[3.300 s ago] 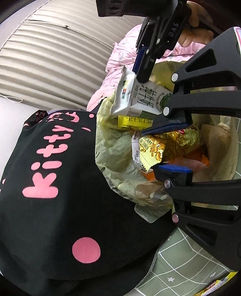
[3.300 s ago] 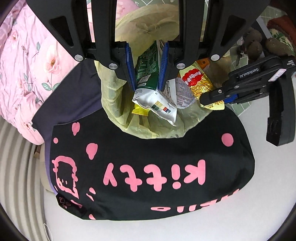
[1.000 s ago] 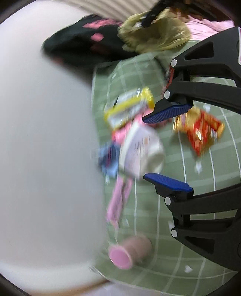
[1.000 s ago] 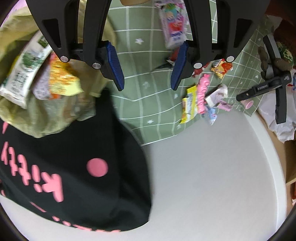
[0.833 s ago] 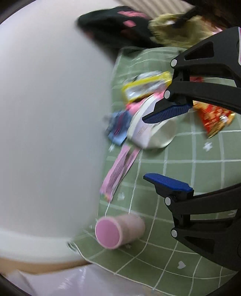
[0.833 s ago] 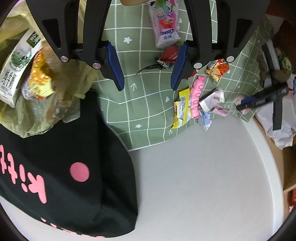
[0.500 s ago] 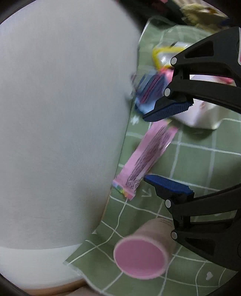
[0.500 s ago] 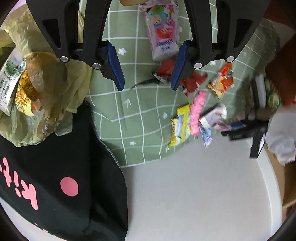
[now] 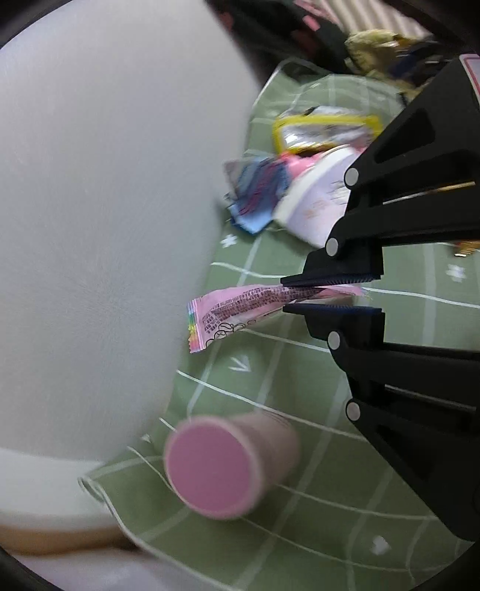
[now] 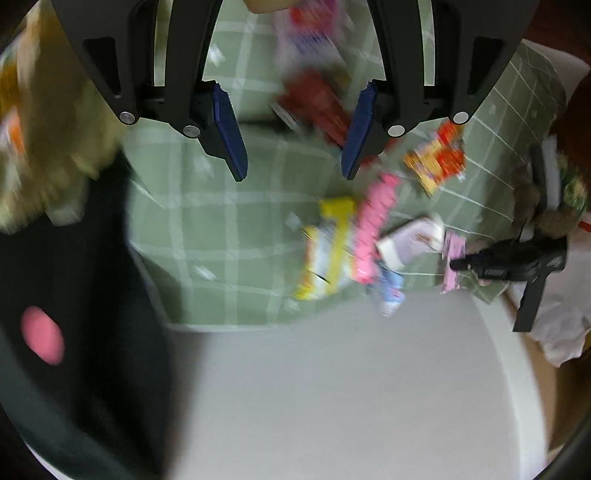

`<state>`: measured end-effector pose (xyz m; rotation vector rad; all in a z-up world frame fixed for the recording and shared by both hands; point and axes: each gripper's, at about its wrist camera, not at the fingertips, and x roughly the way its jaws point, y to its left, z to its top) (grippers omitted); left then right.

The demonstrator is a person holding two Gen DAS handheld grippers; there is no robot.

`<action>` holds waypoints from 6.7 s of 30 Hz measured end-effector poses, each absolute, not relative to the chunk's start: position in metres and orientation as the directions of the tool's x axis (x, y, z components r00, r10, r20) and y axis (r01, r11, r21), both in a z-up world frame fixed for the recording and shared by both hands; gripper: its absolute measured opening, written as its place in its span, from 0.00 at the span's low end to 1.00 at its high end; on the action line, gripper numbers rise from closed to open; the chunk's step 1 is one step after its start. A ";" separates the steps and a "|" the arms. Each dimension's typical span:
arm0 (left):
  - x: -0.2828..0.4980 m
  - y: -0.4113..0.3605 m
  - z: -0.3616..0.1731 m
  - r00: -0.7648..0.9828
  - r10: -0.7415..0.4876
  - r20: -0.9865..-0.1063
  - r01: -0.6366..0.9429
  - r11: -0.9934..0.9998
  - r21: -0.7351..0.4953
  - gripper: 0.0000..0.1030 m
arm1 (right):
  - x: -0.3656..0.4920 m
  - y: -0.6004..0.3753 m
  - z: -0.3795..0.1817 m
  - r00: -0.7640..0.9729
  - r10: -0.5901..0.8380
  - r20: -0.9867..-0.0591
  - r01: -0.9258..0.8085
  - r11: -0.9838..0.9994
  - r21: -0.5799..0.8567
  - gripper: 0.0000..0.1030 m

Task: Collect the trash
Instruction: 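Grasp the pink wrapper with the left tool while the right tool grasps the blue wrapper, then carry the pink and blue wrappers over the yellow trash bag with both tools, then open both tools to drop the wrappers into the trash bag, then grasp the red-gold snack bag with the left tool while the right tool grasps the Kleenex tissue pack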

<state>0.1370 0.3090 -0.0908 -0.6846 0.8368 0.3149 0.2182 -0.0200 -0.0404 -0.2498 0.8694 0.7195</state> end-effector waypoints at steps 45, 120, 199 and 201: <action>0.125 0.287 -0.092 0.562 -0.079 -0.823 -0.394 0.850 -0.351 0.14 | 0.254 0.022 -0.009 0.521 0.431 -0.737 -0.604 0.796 0.039 0.06; 0.296 -0.171 0.049 0.389 -0.739 -0.550 0.587 0.659 -0.469 0.16 | 0.179 -0.320 0.023 0.736 0.072 -0.674 0.015 0.992 0.122 0.06; 0.084 0.193 -0.082 0.618 -0.153 -0.771 -0.155 0.938 -0.310 0.43 | 0.129 -0.110 -0.117 0.219 0.440 -0.871 -0.642 0.737 0.211 0.51; 0.084 0.191 -0.080 0.619 -0.155 -0.770 -0.149 0.939 -0.310 0.43 | 0.126 -0.105 -0.116 0.218 0.444 -0.869 -0.660 0.723 0.203 0.50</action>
